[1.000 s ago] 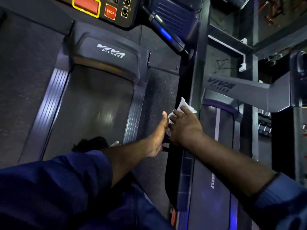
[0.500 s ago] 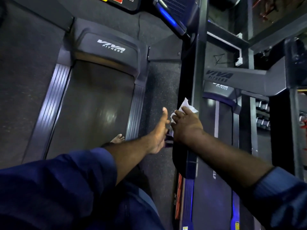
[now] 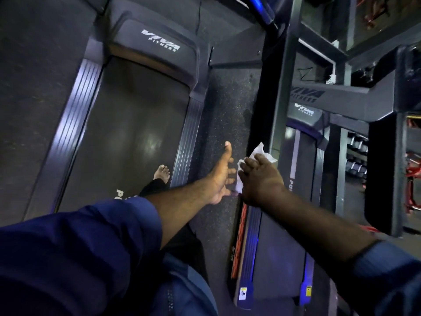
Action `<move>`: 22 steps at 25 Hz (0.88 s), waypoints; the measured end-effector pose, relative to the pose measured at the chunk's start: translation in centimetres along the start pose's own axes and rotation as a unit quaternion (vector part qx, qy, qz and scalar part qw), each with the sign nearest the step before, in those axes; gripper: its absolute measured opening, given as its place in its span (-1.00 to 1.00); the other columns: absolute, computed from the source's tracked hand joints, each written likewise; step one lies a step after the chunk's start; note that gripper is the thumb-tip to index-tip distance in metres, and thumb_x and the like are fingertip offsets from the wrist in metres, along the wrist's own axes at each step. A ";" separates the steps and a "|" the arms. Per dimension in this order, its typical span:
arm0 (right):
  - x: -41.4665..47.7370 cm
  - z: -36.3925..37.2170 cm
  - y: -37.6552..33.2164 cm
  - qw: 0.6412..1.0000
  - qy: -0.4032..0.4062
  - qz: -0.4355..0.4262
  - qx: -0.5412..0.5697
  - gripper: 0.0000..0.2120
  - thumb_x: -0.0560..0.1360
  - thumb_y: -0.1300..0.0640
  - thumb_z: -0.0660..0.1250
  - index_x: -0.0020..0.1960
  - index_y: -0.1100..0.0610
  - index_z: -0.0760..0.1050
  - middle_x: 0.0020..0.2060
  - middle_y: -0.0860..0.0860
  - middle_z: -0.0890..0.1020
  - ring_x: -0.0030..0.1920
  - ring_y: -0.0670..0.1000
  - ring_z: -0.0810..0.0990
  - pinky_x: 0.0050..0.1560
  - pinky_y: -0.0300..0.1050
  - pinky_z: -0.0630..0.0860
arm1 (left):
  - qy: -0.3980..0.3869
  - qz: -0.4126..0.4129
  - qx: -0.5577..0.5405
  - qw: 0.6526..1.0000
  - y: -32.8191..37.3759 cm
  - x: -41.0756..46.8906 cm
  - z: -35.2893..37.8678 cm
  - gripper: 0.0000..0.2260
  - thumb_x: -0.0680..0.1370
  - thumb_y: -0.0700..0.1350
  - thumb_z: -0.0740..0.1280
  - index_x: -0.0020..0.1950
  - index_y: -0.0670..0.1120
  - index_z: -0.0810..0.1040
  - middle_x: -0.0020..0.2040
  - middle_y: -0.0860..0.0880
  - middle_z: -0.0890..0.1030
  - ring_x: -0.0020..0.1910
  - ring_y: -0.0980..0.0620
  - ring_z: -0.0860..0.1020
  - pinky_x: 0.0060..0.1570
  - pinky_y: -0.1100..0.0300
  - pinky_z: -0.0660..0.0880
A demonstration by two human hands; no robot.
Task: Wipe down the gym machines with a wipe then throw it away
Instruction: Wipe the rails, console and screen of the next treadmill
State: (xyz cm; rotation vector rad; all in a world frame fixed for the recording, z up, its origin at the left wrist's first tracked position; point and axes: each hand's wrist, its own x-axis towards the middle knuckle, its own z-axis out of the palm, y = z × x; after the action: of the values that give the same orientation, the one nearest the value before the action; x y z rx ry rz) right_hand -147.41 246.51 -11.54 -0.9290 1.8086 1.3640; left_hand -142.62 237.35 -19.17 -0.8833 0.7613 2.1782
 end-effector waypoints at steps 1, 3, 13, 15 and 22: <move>-0.5 0.3 0.0 1.000 0.009 -0.006 0.014 -0.23 0.65 -0.33 -0.03 0.70 0.09 -0.01 0.69 0.07 -0.03 0.69 0.07 -0.13 0.63 0.19 -0.24 | 0.004 -0.004 0.006 1.000 -0.2 -0.4 0.0 -0.17 0.54 0.56 0.02 0.60 0.02 0.34 0.50 -0.13 0.48 0.06 -0.02 0.57 0.35 -0.32 0.47; 0.3 0.6 0.0 0.999 0.018 0.029 0.022 -0.24 0.66 -0.30 -0.07 0.71 0.11 -0.08 0.69 0.05 -0.07 0.69 0.05 -0.15 0.62 0.17 -0.28 | 0.013 -0.007 0.005 1.000 -0.8 -0.5 -0.3 -0.18 0.54 0.57 0.03 0.56 0.03 0.38 0.51 -0.14 0.47 0.14 -0.04 0.56 0.36 -0.30 0.47; -4.4 3.6 -2.5 0.995 0.085 0.010 0.046 -0.35 0.69 -0.09 -0.05 0.70 0.14 -0.07 0.70 0.06 -0.02 0.68 0.09 -0.08 0.64 0.17 -0.19 | 0.024 0.011 0.044 0.999 -0.9 -2.9 1.5 -0.15 0.55 0.56 0.01 0.63 0.02 0.33 0.63 -0.10 0.33 0.49 -0.15 0.43 0.42 -0.36 0.38; -4.8 3.8 -1.9 0.995 0.084 0.014 0.058 -0.35 0.69 -0.11 -0.06 0.70 0.10 -0.08 0.70 0.02 -0.06 0.69 0.05 -0.14 0.64 0.17 -0.25 | 0.020 0.016 0.049 0.998 -1.1 -2.8 1.8 -0.21 0.57 0.54 -0.01 0.55 0.02 0.42 0.52 -0.05 0.48 0.37 -0.09 0.51 0.43 -0.31 0.39; -3.0 3.8 -3.8 0.992 0.107 0.001 0.066 -0.36 0.69 -0.16 -0.08 0.68 0.13 0.12 0.68 0.11 0.10 0.68 0.11 -0.04 0.64 0.19 -0.20 | 0.006 0.002 0.068 0.998 -0.9 -3.0 1.4 -0.18 0.57 0.54 0.03 0.60 0.00 0.38 0.55 -0.13 0.44 0.48 -0.21 0.44 0.40 -0.30 0.39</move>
State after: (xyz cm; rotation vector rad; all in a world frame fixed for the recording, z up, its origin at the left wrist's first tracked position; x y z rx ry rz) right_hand -142.23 249.91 -11.68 -1.0335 2.0334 1.1652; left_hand -140.79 237.84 -16.33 -0.8263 0.9047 2.0986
